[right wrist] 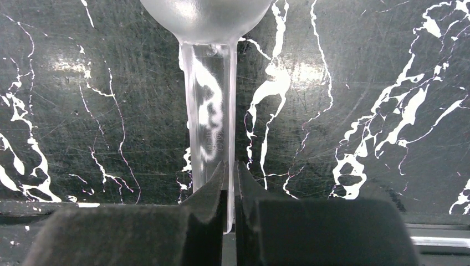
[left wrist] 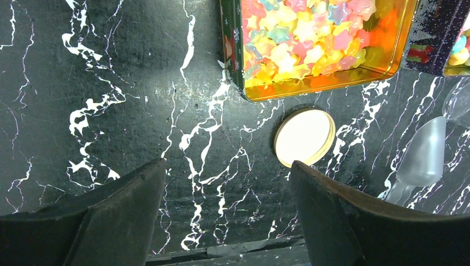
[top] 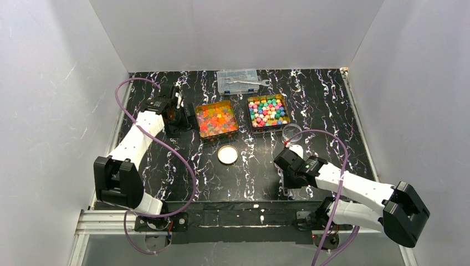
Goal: Pack the candies
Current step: Place the spatula at the center of the board.
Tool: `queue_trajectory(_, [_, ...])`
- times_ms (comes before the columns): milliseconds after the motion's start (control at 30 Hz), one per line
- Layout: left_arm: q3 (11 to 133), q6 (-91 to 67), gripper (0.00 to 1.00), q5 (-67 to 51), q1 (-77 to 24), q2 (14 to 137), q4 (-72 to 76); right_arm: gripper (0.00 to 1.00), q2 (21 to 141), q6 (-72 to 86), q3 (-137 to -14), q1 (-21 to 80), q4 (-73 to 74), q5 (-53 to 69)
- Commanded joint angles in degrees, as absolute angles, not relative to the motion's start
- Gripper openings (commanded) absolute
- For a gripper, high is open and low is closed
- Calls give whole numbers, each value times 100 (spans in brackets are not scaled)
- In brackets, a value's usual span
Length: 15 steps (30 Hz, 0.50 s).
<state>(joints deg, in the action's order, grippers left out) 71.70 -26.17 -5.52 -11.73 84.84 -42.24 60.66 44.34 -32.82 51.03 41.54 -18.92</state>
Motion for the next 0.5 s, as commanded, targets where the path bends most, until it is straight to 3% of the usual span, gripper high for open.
queue_trajectory(0, [7129, -2603, 82, -675, -1134, 8238, -4296, 11, 6183, 4597, -3258, 5133, 4101, -1953])
queue_trajectory(167, [7135, -2602, 82, -707, -1134, 8240, -4293, 37, 6125, 4602, -3474, 5136, 4208, -2120])
queue_trajectory(467, [7145, -2597, 82, -824, -1134, 8206, -4286, 50, 6364, 4157, -4756, 5133, 4689, -2936])
